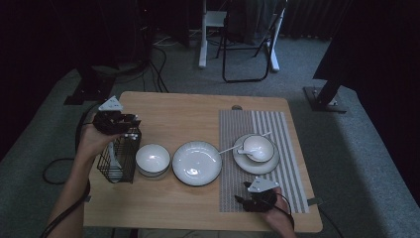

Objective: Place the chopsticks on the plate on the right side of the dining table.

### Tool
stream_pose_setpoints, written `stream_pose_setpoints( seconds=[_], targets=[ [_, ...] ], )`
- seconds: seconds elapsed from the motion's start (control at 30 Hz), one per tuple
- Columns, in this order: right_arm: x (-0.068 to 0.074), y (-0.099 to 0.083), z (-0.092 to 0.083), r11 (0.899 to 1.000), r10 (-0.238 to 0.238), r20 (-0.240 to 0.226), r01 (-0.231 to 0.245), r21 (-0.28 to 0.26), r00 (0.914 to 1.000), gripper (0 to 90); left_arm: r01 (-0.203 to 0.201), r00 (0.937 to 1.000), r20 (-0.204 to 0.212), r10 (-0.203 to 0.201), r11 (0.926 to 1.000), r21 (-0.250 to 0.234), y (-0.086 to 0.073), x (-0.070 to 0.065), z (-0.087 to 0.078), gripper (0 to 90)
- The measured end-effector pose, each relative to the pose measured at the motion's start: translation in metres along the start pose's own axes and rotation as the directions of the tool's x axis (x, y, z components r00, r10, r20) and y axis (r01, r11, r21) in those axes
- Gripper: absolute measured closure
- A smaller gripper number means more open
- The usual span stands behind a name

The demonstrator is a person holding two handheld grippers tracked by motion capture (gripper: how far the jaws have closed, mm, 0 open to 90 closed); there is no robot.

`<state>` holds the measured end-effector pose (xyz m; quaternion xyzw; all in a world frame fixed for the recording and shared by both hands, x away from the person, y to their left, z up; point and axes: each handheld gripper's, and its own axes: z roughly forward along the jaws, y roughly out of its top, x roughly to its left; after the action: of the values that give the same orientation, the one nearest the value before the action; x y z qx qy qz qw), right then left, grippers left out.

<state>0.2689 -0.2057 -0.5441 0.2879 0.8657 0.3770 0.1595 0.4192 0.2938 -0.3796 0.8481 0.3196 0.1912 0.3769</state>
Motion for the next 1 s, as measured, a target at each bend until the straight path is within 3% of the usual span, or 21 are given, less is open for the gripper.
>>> stream_pose_setpoints(
  seconds=[0.07,0.2,0.43,0.7,0.83,0.93,1.0],
  targets=[
    [0.000,0.000,0.000,1.000,0.002,0.001,-0.002,0.000,1.0000,37.3,0.012,0.9999,-0.009,-0.012,0.9998,0.015,-0.002,0.002,0.003,68.7],
    [0.000,0.000,-0.001,1.000,0.004,0.001,-0.004,-0.002,1.0000,37.3,0.044,0.9990,0.003,-0.044,0.9990,-0.002,-0.007,0.006,0.005,68.1],
    [0.000,0.000,-0.001,1.000,0.003,0.003,-0.003,-0.001,1.0000,37.3,0.046,0.9989,0.002,-0.046,0.9989,0.003,-0.008,0.007,0.009,68.0],
    [0.000,0.000,-0.001,1.000,0.003,0.004,-0.003,-0.002,1.0000,37.3,0.082,0.9957,-0.044,-0.081,0.9964,0.021,-0.016,0.015,0.008,69.0],
    [0.000,0.000,-0.001,1.000,0.004,0.005,-0.004,0.000,1.0000,37.3,0.059,0.9946,-0.087,-0.057,0.9980,0.020,-0.015,0.012,0.005,73.3],
    [0.000,0.000,0.000,1.000,0.003,0.005,-0.003,-0.001,1.0000,37.2,0.044,0.9954,-0.085,-0.044,0.9990,0.001,-0.013,0.011,0.001,75.9],
    [0.000,0.000,0.000,1.000,0.003,0.006,-0.003,0.000,1.0000,37.2,0.014,0.9959,-0.089,-0.013,0.9998,0.010,-0.010,0.007,0.000,77.3]
  ],
)
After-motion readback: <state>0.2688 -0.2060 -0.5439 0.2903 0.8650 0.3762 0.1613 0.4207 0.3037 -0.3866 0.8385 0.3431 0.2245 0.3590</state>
